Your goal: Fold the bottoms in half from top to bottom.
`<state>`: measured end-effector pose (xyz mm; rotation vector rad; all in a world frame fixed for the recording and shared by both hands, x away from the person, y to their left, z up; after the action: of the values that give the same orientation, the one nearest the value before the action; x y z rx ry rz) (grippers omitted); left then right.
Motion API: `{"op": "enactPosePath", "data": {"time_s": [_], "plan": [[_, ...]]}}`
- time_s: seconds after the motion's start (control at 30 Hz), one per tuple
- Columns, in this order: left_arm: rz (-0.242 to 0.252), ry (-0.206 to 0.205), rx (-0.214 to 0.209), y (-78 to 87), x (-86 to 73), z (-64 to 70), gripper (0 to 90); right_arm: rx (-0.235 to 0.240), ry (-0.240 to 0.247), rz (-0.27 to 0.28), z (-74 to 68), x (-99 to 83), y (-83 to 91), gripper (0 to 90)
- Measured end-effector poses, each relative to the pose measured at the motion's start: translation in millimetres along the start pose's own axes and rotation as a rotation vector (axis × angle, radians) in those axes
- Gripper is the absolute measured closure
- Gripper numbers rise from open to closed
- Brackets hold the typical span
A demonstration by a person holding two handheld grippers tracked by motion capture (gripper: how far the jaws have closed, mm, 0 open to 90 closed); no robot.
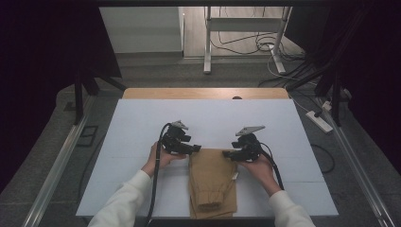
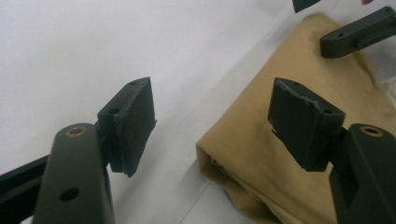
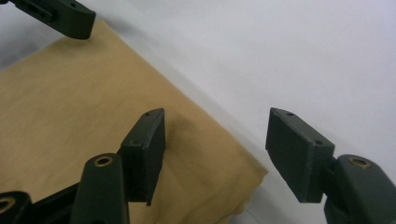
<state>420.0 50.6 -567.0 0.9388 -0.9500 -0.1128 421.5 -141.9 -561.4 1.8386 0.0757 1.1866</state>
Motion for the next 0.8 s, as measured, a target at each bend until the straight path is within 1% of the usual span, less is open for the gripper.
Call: {"op": "enactPosePath", "data": {"time_s": [0.07, 0.2, 0.27, 0.37, 0.43, 0.53, 0.6, 0.7, 0.73, 0.8], "plan": [[-0.032, -0.009, 0.01, -4.4, -4.9, -1.4, 30.4, 0.002, 0.001, -0.015, -0.6, -1.8, -1.7, 36.5], [-0.05, 0.004, -0.012, -7.5, -9.6, -1.4, 30.1, -0.001, 0.004, -0.05, 0.4, -6.9, -6.3, 33.6], [-0.065, 0.003, -0.019, -9.4, -12.3, -1.3, 29.6, -0.001, -0.001, -0.063, 1.5, -9.4, -8.6, 32.3], [-0.088, 0.004, -0.029, -12.7, -16.3, -1.4, 29.3, 0.01, -0.013, -0.08, 1.7, -12.3, -10.9, 31.2], [-0.097, 0.007, -0.042, -14.7, -18.5, -1.1, 29.3, 0.01, -0.014, -0.088, 2.2, -13.8, -12.1, 30.4], [-0.092, 0.007, -0.044, -14.4, -19.3, 0.2, 30.2, 0.014, -0.013, -0.092, 1.3, -14.3, -12.2, 30.4], [-0.085, 0.008, -0.061, -14.2, -20.3, 2.3, 35.0, 0.018, -0.006, -0.093, -0.6, -14.7, -12.3, 31.9], [-0.09, 0.013, -0.095, -13.8, -22.0, 6.2, 46.7, 0.027, 0.009, -0.108, -5.1, -15.8, -11.5, 36.8], [-0.094, 0.015, -0.102, -14.1, -22.5, 7.9, 52.0, 0.031, 0.013, -0.113, -6.7, -16.1, -11.2, 39.6], [-0.103, -0.001, -0.091, -14.1, -22.8, 10.3, 56.6, 0.035, 0.025, -0.12, -9.1, -16.7, -10.8, 44.4]]}}
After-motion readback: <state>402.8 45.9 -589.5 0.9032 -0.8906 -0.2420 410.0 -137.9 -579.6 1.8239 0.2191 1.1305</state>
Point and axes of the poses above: each handheld gripper's, and its own axes: y roughly backward along the jaws, x roughly out of its top, z roughly to its right, the point moved 8 cm from there along -y, roughly forward along the jaws
